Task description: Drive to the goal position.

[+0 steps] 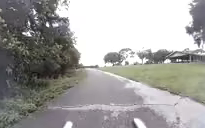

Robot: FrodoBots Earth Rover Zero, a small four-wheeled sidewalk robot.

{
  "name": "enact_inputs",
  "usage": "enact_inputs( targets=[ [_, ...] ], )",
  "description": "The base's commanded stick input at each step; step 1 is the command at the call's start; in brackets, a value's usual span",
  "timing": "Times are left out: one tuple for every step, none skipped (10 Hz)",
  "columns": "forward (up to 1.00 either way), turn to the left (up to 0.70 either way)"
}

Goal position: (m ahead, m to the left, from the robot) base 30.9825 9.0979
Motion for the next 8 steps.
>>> enact_inputs(
  targets=[
    [0.70, 0.00],
    [0.70, 0.00],
    [0.70, 0.00],
    [0.70, 0.00],
    [0.70, 0.00],
    [0.70, 0.00],
    [0.70, -0.22],
    [0.70, -0.28]
  ],
)
